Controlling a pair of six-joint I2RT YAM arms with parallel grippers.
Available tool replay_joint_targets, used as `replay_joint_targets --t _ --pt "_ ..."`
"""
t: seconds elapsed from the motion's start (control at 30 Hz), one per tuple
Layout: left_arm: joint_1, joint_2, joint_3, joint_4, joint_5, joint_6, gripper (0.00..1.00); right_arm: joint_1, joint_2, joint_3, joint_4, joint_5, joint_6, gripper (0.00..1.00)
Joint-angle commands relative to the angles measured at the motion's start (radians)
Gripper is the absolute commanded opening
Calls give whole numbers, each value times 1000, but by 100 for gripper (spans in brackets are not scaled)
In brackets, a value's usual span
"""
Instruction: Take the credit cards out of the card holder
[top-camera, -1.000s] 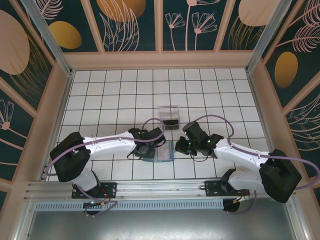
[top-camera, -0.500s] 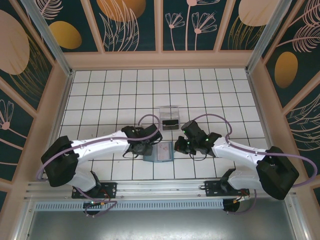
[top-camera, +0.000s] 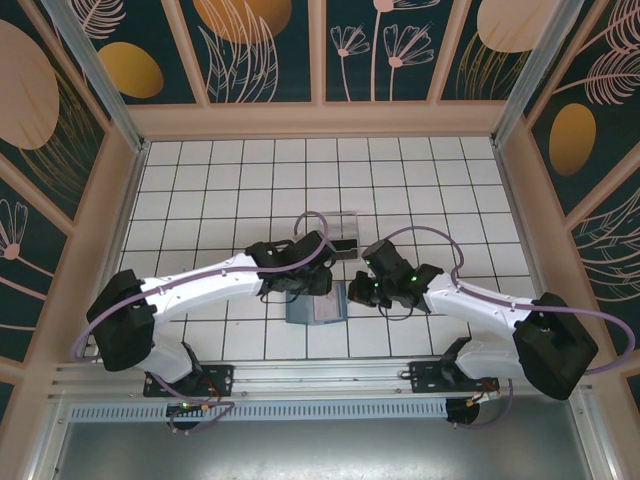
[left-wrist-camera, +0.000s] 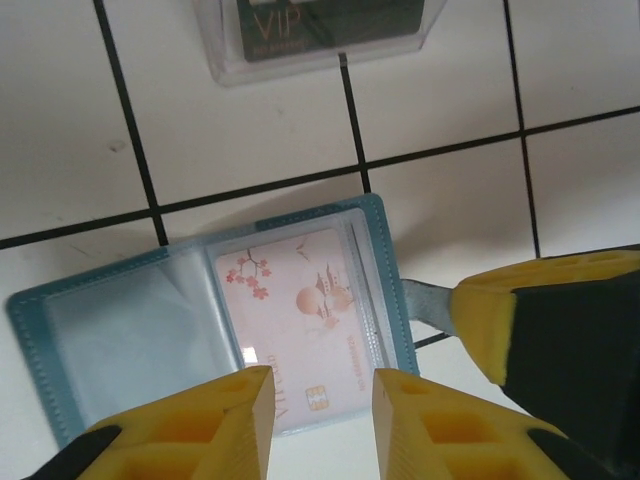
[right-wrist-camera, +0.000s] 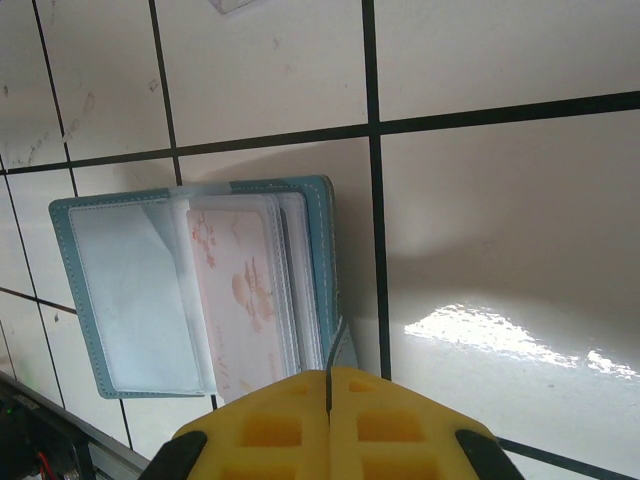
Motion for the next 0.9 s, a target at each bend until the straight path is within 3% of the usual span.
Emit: replay_joint_targets --t 0.0,0.2,0.33,0.5,0.87 --pt "20 14 -43 115 48 -34 31 -3 7 30 -30 8 -17 0" --pt "63 37 -143 253 134 -60 28 -3 14 43 -56 29 -22 1" --pt "83 52 -213 324 176 -69 26 -3 15 84 -142 101 -32 18" --pt "90 30 -274 380 190 -66 24 -3 14 140 -204 123 -38 28" --pt "107 12 -350 451 232 -43 25 49 86 258 -187 79 -17 28"
